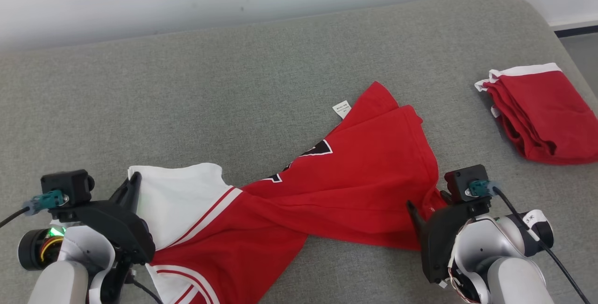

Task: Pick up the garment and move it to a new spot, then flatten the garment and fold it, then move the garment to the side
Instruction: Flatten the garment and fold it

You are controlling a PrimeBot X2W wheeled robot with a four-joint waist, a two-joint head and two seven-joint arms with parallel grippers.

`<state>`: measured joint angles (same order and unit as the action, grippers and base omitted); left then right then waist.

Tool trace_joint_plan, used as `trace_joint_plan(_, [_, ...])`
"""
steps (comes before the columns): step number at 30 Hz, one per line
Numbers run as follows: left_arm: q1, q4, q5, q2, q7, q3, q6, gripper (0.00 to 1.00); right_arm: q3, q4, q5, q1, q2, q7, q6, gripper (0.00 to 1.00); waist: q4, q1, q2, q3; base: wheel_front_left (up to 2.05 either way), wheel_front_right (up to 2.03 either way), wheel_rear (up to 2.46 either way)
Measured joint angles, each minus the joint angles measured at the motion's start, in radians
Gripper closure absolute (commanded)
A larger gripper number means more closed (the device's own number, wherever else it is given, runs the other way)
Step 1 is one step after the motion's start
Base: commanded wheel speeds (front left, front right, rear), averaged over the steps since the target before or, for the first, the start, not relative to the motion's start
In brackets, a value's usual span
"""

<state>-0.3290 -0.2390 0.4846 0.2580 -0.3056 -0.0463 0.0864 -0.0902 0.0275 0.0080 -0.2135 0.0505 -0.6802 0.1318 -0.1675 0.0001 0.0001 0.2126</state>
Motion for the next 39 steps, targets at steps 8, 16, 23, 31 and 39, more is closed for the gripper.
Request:
trace_joint_plan(8, [-0.004, 0.000, 0.003, -0.002, -0.004, -0.014, -0.002, 1.00, 0.008, 0.021, -0.086, 0.003, 0.000, -0.041, 0.000, 0.00, 0.009, 0.0000, 0.0000, 0.009, 0.00, 0.00, 0.00])
trace_joint_plan(16, [-0.003, -0.010, 0.009, -0.001, 0.001, -0.018, -0.001, 1.00, 0.041, 0.031, -0.088, 0.021, 0.000, -0.039, 0.000, 0.00, 0.003, -0.0002, 0.0000, 0.007, 0.00, 0.00, 0.00])
trace_joint_plan(23, [-0.003, -0.016, 0.010, 0.002, 0.010, -0.023, 0.001, 1.00, 0.035, 0.055, -0.043, 0.018, 0.000, -0.029, 0.000, 0.57, 0.004, -0.0002, -0.0001, 0.007, 0.00, 0.00, 0.00])
trace_joint_plan(31, [-0.006, -0.025, 0.010, 0.004, 0.034, -0.026, 0.000, 1.00, 0.038, 0.075, -0.006, 0.005, 0.000, -0.003, 0.000, 1.00, 0.015, -0.0001, -0.0002, 0.012, 0.00, 0.00, 0.00])
trace_joint_plan(39, [-0.037, -0.002, 0.023, 0.006, 0.135, 0.004, 0.002, 1.00, 0.068, 0.050, 0.258, -0.016, 0.000, 0.120, 0.000, 1.00, 0.017, -0.0001, -0.0002, -0.002, 0.00, 0.00, 0.00])
